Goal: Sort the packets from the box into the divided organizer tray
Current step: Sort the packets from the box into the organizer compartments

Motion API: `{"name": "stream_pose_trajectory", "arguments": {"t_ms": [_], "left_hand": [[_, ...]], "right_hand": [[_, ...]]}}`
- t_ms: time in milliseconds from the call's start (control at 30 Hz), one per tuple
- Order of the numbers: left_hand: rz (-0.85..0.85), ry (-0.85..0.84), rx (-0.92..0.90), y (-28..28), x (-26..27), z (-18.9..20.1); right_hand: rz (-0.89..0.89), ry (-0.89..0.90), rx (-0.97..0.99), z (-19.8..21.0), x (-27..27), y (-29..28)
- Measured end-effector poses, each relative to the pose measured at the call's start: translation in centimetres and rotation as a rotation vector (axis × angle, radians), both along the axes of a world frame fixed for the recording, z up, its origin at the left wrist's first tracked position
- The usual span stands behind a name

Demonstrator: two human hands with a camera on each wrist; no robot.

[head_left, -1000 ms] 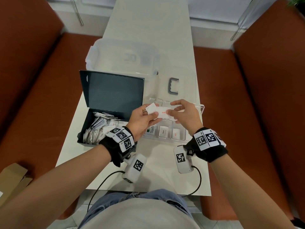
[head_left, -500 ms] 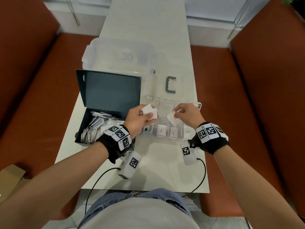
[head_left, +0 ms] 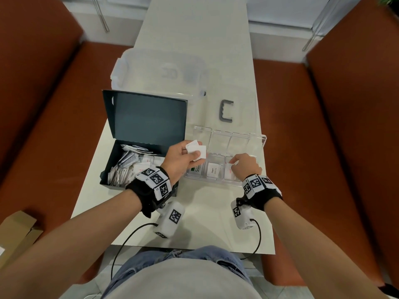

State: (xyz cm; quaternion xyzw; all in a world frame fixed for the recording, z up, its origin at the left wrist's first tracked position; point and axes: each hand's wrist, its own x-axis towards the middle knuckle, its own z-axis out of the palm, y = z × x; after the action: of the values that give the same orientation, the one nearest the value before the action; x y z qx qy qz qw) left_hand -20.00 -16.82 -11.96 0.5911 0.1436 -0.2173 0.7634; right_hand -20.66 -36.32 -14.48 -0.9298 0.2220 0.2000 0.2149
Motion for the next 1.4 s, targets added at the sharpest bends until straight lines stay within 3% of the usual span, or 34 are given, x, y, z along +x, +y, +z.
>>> {"name": "stream_pose_trajectory", "arguments": {"t_ms": [333,567,1167,1400], "left_hand": [[0.002,0.015,-0.009,0.3,-0.2,0.6],[-0.001,0.014,-0.013,0.5,-0.3,0.6],[0.014,0.050,-0.019,0.6,-0.1,1.0],[0.024,0.164,-0.121,0.3,0.1,1.9]], "right_hand": [[0.394,-0.006,-0.320,-1.7,-0.5,-0.4],[0.564,0.094,-0.380,-1.0,0.0,-1.1],[0.617,0.189,-0.307,0.5,0.8,-1.3],[0.449,-0.102,-0.097,3.9,1.0,-1.9]]}}
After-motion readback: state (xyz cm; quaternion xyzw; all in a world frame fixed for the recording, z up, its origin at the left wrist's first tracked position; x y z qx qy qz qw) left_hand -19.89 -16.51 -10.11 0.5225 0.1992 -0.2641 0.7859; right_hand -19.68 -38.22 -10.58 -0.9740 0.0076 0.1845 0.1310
